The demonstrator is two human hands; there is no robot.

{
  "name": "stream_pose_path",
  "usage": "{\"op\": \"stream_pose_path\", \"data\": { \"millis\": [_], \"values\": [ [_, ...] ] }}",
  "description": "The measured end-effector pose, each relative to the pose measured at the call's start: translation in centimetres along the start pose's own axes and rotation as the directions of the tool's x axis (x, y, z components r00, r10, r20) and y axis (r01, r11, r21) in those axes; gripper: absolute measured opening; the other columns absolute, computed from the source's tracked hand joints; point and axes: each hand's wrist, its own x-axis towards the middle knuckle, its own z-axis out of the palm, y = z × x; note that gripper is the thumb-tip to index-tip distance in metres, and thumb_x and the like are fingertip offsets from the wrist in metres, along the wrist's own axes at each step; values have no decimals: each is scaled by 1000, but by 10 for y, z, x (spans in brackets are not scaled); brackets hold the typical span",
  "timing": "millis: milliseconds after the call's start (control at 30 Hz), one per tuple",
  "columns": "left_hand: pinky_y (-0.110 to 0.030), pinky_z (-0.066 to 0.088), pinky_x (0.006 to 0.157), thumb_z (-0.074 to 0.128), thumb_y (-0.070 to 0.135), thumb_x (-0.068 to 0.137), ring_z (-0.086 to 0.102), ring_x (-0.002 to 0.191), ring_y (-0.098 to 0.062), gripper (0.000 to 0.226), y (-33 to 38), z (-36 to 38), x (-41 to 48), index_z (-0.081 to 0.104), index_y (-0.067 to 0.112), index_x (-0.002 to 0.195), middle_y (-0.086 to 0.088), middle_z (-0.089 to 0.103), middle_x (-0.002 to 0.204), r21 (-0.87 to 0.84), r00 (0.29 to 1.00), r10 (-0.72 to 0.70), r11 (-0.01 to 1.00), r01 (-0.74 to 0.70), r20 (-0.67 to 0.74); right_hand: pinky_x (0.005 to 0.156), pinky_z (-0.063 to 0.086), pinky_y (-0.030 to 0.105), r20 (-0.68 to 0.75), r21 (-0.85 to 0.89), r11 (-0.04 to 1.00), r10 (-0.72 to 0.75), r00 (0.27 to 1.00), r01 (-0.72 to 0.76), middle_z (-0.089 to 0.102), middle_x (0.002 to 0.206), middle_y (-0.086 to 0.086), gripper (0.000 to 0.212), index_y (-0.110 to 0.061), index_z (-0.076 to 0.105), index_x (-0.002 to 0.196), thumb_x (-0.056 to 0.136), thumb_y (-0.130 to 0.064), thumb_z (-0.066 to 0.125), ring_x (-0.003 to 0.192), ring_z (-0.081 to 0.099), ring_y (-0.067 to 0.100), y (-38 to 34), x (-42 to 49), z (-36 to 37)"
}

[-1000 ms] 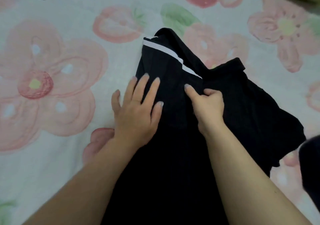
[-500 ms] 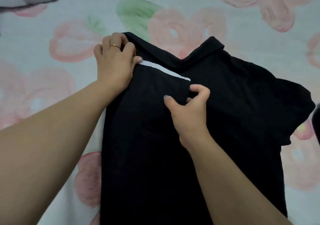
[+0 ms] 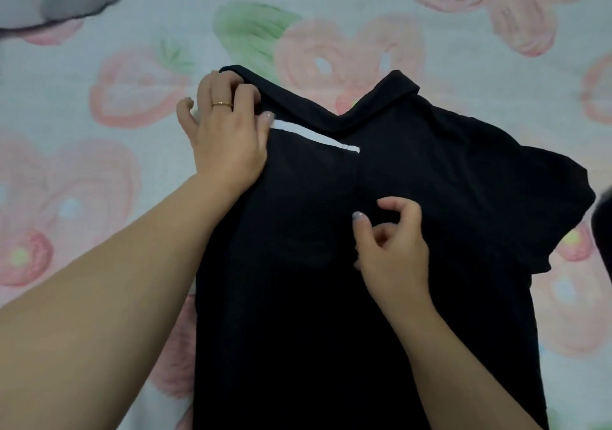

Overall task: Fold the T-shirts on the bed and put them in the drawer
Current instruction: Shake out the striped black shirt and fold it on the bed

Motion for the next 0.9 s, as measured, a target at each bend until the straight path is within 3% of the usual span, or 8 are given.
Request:
{"op": "stream_pose_path", "data": {
  "millis": [100,167,300,433,567,667,800,900],
  "values": [
    [-51,18,103,56,32,82,32,135,-29,40,41,-8,-29,56,7,114,-9,48,132,-157,999,33,987,-33,0,56,45,9,-125,-68,991,-121,985,113,59,68,-6,26,-35,43,104,85,-27,59,66,59,0,19,-9,-37],
    [-53,25,99,57,34,80,41,128,-31,42,76,-8,-50,59,6,112,-10,52,127,-227,997,81,970,-83,-15,60,42,8,-257,-141,986,-121,959,86,59,78,-9,27,-31,45,104,85,-21,61,73,58,1,38,-14,-69],
    [-36,34,84,58,29,81,57,96,-24,29,155,2,-67,62,7,100,-7,60,105,-488,970,234,856,-170,73,90,42,41,-530,-264,951,-2,848,-163,54,110,11,42,-10,49,116,79,-22,68,106,49,28,78,-18,-129],
    [-35,47,74,58,35,87,54,77,-15,19,235,27,-65,54,16,91,-1,58,84,-608,842,338,794,-14,421,70,42,21,-300,-35,971,216,929,-237,58,102,-3,51,-23,48,118,75,-43,67,90,57,10,97,-27,-139],
    [-34,40,72,55,68,74,53,100,-26,63,294,67,-67,45,15,106,-7,53,109,-280,757,175,960,11,629,74,43,19,-245,100,978,204,948,-185,54,100,-20,45,-38,44,114,76,-44,68,88,52,-4,100,-26,-127],
    [-37,31,70,60,74,64,49,107,-32,87,312,84,-76,38,10,118,-11,48,120,-38,812,66,998,-54,580,84,38,18,-244,8,995,103,964,-104,50,108,-23,50,-31,43,124,80,-37,66,100,49,-2,103,-24,-117],
    [-32,33,65,61,47,80,54,93,-29,51,302,89,-83,47,6,108,-11,55,107,-80,892,105,994,-78,439,71,39,21,-245,-104,985,109,963,-138,57,103,-8,37,-21,49,115,86,-41,60,96,56,12,105,-33,-119],
    [-24,33,56,59,22,83,48,70,-17,13,278,77,-68,50,12,80,1,52,76,-443,883,32,873,203,468,62,33,24,-205,-273,954,68,976,-124,54,85,-4,27,-20,49,103,88,-41,56,81,55,18,105,-53,-126]
  ]
}}
